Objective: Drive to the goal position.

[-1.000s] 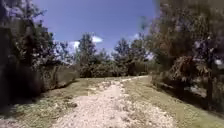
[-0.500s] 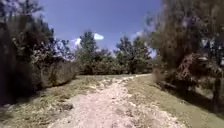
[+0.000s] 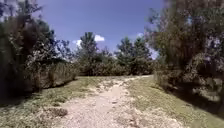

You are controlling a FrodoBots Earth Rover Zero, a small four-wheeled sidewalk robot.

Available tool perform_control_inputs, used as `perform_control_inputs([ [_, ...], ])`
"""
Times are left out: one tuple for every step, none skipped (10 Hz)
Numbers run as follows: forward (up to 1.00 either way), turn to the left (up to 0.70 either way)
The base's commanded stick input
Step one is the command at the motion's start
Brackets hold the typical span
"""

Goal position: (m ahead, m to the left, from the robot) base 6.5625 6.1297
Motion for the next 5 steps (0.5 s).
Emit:
perform_control_inputs([
  [0.50, 0.00],
  [0.50, 0.00],
  [0.50, 0.00],
  [0.50, 0.00],
  [0.50, 0.00],
])
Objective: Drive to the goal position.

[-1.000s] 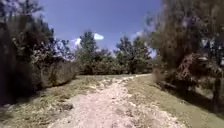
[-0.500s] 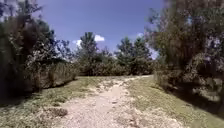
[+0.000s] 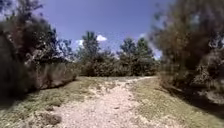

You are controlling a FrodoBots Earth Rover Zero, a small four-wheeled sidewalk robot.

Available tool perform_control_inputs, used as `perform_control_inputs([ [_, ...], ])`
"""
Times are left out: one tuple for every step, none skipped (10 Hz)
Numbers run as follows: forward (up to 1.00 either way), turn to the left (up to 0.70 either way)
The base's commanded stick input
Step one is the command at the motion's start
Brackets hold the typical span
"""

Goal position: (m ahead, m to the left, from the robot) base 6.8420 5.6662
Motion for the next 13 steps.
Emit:
perform_control_inputs([
  [0.50, 0.00],
  [0.50, 0.00],
  [0.50, 0.00],
  [0.50, 0.00],
  [0.50, 0.00],
  [0.50, 0.00],
  [0.50, 0.00],
  [0.50, 0.00],
  [0.50, 0.00],
  [0.50, 0.00],
  [0.50, 0.00],
  [0.50, 0.00],
  [0.50, 0.00],
])
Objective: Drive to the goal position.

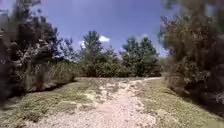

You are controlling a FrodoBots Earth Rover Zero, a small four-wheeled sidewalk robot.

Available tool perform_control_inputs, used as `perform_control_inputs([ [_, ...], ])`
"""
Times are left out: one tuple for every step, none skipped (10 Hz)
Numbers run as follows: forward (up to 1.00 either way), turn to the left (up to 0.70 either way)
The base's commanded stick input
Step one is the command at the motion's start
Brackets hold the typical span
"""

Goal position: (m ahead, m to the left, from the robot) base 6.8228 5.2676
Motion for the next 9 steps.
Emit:
perform_control_inputs([
  [0.50, 0.00],
  [0.50, 0.00],
  [0.50, 0.00],
  [0.50, 0.00],
  [0.50, 0.00],
  [0.50, 0.00],
  [0.50, 0.00],
  [0.50, 0.00],
  [0.50, 0.00],
])
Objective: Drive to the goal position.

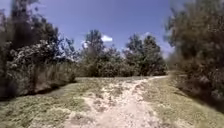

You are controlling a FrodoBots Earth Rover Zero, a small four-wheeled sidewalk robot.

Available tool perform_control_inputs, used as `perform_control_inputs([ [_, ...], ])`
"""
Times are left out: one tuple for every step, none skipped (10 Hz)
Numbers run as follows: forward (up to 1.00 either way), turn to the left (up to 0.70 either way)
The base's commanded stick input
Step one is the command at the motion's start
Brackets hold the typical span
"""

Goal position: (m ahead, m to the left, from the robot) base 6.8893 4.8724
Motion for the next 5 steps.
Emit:
perform_control_inputs([
  [0.50, 0.00],
  [0.50, 0.00],
  [0.50, 0.00],
  [0.50, 0.00],
  [0.50, 0.00],
])
